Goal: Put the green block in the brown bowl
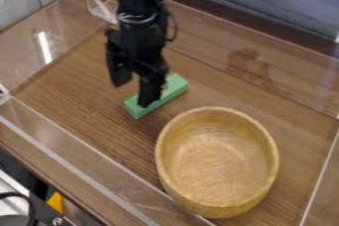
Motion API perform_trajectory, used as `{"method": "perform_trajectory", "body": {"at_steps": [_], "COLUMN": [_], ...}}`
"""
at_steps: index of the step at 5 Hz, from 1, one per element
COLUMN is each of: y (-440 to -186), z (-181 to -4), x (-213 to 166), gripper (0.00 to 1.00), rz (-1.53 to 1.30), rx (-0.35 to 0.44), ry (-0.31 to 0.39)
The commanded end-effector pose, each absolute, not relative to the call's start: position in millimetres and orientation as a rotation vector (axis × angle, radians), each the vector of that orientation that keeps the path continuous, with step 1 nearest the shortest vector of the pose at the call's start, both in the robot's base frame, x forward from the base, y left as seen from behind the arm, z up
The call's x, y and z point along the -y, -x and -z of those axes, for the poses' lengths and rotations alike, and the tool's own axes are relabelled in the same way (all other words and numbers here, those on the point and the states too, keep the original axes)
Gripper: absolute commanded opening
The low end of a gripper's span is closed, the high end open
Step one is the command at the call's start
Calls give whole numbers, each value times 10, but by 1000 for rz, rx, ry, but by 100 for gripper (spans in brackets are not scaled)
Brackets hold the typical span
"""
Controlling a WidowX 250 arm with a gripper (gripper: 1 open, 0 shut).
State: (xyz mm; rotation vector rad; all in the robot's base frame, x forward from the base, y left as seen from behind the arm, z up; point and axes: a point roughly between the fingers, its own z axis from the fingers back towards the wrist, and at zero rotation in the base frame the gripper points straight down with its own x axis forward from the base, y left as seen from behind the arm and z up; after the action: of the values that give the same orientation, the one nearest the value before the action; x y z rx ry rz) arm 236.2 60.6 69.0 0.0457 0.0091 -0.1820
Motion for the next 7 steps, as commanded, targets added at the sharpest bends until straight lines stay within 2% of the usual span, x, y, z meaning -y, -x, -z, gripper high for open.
{"method": "perform_trajectory", "body": {"at_steps": [1,3,4,5,7], "y": [-2430,-2338,-2412,-2481,-2436], "z": [-640,-512,-514,-521,-668], "x": [-592,-538,-603,-663,-706], "gripper": [100,100,100,100,100], "rz": [246,319,343,358,189], "rx": [76,111,125,136,145], "ry": [-67,-59,-52,-45,-50]}}
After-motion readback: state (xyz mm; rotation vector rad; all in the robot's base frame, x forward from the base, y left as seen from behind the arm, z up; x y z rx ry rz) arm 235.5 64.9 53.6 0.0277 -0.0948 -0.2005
